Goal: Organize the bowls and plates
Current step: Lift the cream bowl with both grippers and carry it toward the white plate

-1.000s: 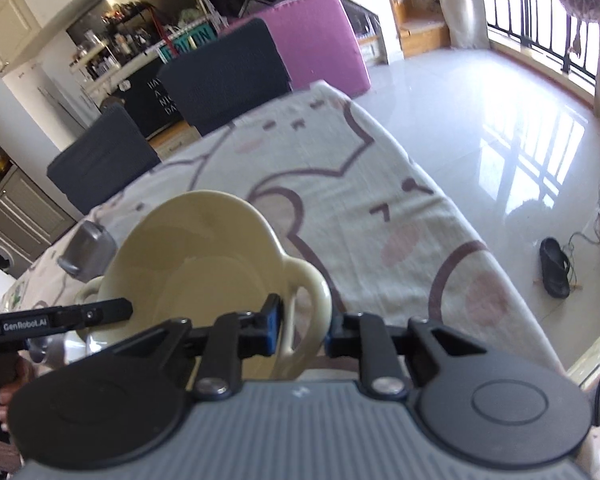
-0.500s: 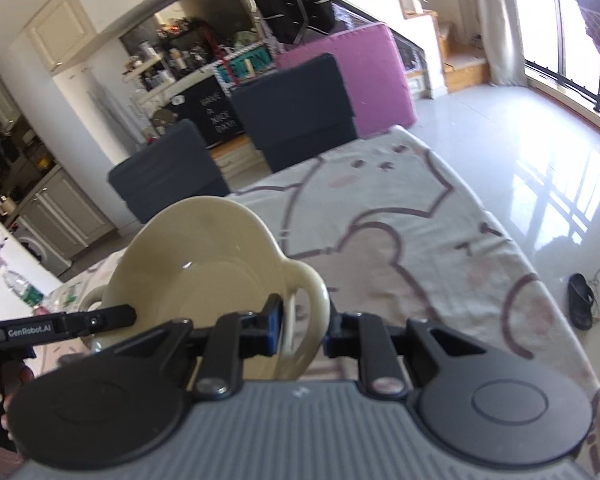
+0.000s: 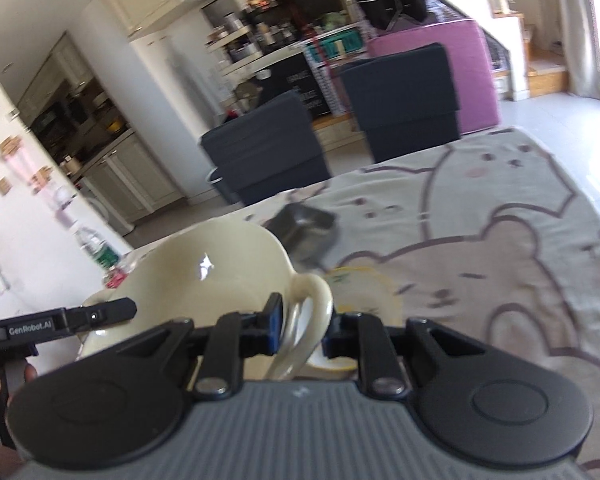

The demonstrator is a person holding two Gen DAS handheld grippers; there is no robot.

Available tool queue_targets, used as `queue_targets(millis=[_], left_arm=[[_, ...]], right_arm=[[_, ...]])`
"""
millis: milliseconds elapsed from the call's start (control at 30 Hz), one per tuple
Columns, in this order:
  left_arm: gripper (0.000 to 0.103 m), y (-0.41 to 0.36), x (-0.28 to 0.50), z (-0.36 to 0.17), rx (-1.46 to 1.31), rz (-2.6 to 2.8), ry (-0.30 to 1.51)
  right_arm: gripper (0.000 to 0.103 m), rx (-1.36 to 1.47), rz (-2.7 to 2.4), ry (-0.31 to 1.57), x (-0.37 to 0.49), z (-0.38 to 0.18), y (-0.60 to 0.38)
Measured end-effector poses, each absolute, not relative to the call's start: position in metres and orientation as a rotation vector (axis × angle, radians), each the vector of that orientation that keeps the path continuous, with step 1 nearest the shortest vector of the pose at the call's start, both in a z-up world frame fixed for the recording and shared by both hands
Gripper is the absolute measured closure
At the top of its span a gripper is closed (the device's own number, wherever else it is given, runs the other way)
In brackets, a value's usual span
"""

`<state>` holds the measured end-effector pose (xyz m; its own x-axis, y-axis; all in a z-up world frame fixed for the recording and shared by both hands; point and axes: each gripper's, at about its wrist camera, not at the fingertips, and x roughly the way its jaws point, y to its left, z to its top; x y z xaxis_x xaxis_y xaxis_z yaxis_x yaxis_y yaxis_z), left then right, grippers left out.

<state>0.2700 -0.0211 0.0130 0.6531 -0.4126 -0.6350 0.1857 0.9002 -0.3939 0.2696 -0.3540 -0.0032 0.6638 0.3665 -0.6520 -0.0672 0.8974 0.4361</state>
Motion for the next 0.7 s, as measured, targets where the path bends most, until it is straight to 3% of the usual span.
queue_targets(millis=[300, 700], left_arm=[[0.079, 0.04, 0.249, -0.01, -0.332, -0.244, 0.799], [0.079, 0.062, 0.244, -0.088, -0.391, -0.218, 0.939]], right_arm=[[0.081, 0.39, 0.329, 0.855, 0.277, -0.028, -0.301], [0.082, 0.398, 0.319, 1.017, 0.277, -0.088, -0.268]])
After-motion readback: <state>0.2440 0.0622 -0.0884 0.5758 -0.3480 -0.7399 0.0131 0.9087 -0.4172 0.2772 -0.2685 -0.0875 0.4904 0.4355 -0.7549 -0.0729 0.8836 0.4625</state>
